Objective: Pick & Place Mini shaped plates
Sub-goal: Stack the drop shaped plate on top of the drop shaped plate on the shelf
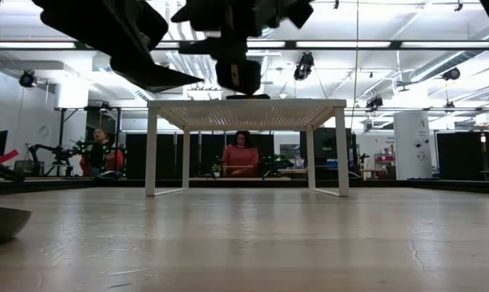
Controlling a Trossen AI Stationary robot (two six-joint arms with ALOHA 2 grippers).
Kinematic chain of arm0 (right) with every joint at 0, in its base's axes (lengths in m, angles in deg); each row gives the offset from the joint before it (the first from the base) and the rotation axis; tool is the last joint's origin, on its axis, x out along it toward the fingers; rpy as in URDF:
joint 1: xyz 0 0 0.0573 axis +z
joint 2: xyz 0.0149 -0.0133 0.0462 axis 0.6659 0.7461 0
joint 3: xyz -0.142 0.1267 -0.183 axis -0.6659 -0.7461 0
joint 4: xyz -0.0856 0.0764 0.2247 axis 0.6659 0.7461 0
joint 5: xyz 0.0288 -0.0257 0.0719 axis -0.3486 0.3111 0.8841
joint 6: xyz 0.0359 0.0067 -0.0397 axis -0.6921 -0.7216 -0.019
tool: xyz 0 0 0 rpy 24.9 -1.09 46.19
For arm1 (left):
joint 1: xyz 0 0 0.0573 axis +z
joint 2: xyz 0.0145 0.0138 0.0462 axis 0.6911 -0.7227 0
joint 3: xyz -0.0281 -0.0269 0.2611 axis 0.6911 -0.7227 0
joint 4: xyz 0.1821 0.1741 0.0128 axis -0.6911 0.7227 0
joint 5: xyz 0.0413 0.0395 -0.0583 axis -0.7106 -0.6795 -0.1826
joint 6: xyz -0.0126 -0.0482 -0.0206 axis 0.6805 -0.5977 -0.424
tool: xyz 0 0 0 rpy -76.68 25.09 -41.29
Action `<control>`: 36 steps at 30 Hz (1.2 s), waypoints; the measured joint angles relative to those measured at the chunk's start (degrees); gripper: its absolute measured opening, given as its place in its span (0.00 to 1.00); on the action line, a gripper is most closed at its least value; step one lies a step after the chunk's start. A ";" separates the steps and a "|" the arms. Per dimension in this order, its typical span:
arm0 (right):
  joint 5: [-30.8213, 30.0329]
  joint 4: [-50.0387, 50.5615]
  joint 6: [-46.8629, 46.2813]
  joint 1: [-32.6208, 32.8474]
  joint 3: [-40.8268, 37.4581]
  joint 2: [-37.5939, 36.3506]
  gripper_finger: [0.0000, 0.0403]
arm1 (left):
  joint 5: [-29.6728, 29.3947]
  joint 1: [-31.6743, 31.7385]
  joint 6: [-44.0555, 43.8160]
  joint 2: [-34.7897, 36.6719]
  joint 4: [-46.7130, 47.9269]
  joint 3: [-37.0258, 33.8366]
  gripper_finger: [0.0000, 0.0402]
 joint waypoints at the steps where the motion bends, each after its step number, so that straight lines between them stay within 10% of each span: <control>1: -1.39 0.18 1.24 0.01 -0.01 -0.63 0.34 | -0.67 -0.12 0.01 0.00 0.26 0.00 0.00; 14: -19.84 1.65 17.67 5.29 -5.55 -10.53 0.35 | -3.46 -1.99 3.62 4.79 1.54 -0.17 0.00; 25: -21.44 -3.78 19.84 9.38 -13.47 -12.83 0.30 | -15.98 0.71 23.66 16.78 10.52 -2.76 0.00; 36: -21.42 -8.33 20.14 10.36 -18.22 -13.21 0.25 | -3.75 19.53 38.05 23.64 8.24 -2.88 0.00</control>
